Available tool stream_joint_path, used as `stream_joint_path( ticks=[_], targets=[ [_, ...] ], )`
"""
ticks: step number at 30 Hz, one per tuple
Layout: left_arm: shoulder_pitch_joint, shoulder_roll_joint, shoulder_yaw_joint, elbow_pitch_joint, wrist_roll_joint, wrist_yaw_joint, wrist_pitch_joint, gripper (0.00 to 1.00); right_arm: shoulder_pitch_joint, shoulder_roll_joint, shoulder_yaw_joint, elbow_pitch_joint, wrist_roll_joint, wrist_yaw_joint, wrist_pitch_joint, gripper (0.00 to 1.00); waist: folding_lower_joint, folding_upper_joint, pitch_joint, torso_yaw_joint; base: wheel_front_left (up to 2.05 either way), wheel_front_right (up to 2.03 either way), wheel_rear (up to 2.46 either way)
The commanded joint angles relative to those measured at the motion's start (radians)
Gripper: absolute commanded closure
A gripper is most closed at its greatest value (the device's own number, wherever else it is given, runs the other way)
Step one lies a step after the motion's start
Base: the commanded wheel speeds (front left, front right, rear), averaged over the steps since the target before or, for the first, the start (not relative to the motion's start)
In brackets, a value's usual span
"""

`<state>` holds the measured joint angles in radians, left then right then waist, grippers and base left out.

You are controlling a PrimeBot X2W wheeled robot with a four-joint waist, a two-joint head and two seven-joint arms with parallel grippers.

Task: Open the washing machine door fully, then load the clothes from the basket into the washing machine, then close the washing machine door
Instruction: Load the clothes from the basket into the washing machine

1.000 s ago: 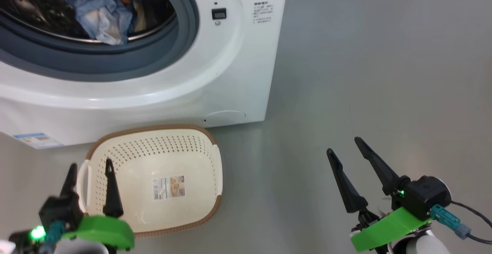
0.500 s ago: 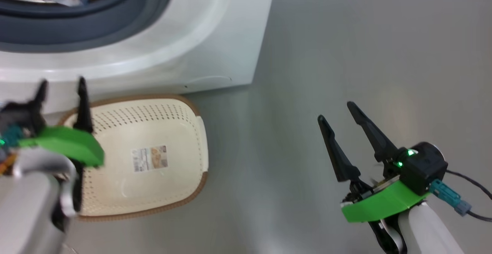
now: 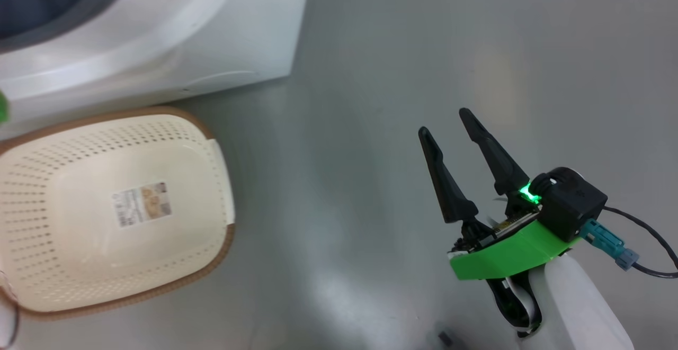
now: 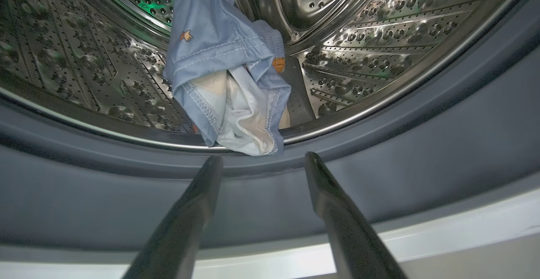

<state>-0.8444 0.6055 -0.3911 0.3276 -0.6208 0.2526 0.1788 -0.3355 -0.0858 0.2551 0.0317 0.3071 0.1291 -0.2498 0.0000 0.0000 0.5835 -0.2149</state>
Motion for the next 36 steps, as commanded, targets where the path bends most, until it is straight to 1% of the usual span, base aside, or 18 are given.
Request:
stream_joint_path(
  ticks=[1,3,5,9,11,14,17,18,20,22,25,31,36],
  targets=[
    [-0.059,0.077,0.043,-0.006,-0.006,-0.012,0.039,0.00,-0.003,0.014,0.027,-0.028,0.011,0.002,-0.012,0.00,0.0000,0.0000,0.058,-0.060,0.00,0.00,0.00],
    [-0.096,0.100,0.049,0.005,-0.016,-0.020,0.088,0.00,-0.009,0.020,0.031,-0.030,0.018,0.002,-0.012,0.00,0.0000,0.0000,0.071,-0.076,0.00,0.00,0.00],
    [-0.147,0.139,0.055,0.018,-0.021,-0.027,0.155,0.00,-0.018,0.026,0.039,-0.029,0.028,0.002,-0.012,0.00,0.0000,0.0000,0.087,-0.099,0.00,0.00,0.00],
    [-0.201,0.186,0.054,0.029,-0.017,-0.029,0.233,0.00,-0.023,0.032,0.047,-0.028,0.041,0.002,-0.012,0.00,0.0000,0.0000,0.101,-0.126,0.00,0.00,0.00],
    [-0.226,0.202,0.056,0.035,-0.020,-0.030,0.267,0.00,-0.025,0.033,0.050,-0.027,0.046,0.002,-0.012,0.00,0.0000,0.0000,0.108,-0.137,0.00,0.00,0.00],
    [-0.254,0.221,0.048,0.038,-0.010,-0.018,0.317,0.00,-0.026,0.034,0.055,-0.028,0.052,0.002,-0.012,0.00,0.0000,0.0000,0.116,-0.148,0.00,0.00,0.00],
    [-0.271,0.234,0.045,0.044,-0.003,-0.009,0.345,0.00,-0.027,0.035,0.059,-0.028,0.055,0.002,-0.012,0.00,0.0000,0.0000,0.120,-0.155,0.00,0.00,0.00],
    [-0.280,0.241,0.042,0.048,0.001,-0.006,0.361,0.16,-0.028,0.035,0.061,-0.030,0.059,0.002,-0.012,0.00,0.0000,0.0000,0.123,-0.157,0.00,0.00,0.00],
    [-0.298,0.253,0.038,0.054,0.010,0.000,0.384,1.00,-0.029,0.035,0.066,-0.033,0.066,0.002,-0.012,0.00,0.0000,0.0000,0.128,-0.162,0.00,0.00,0.00],
    [-0.315,0.262,0.032,0.059,0.020,0.005,0.403,1.00,-0.031,0.035,0.068,-0.035,0.070,0.002,-0.012,0.00,0.0000,0.0000,0.133,-0.166,0.00,0.00,0.00],
    [-0.346,0.277,0.034,0.059,0.044,0.013,0.379,1.00,-0.032,0.035,0.072,-0.037,0.074,0.002,-0.012,0.00,0.0000,0.0000,0.142,-0.173,0.00,0.00,0.00],
    [-0.407,0.288,0.038,0.089,0.079,0.006,0.301,1.00,-0.040,0.035,0.080,-0.038,0.081,0.002,-0.012,0.00,0.0000,0.0000,0.163,-0.192,0.00,0.00,0.00],
    [-0.461,0.300,0.047,0.146,0.113,-0.006,0.184,1.00,-0.050,0.035,0.088,-0.039,0.093,0.002,-0.012,0.00,0.0000,0.0000,0.182,-0.221,0.00,0.00,0.00]
  ],
)
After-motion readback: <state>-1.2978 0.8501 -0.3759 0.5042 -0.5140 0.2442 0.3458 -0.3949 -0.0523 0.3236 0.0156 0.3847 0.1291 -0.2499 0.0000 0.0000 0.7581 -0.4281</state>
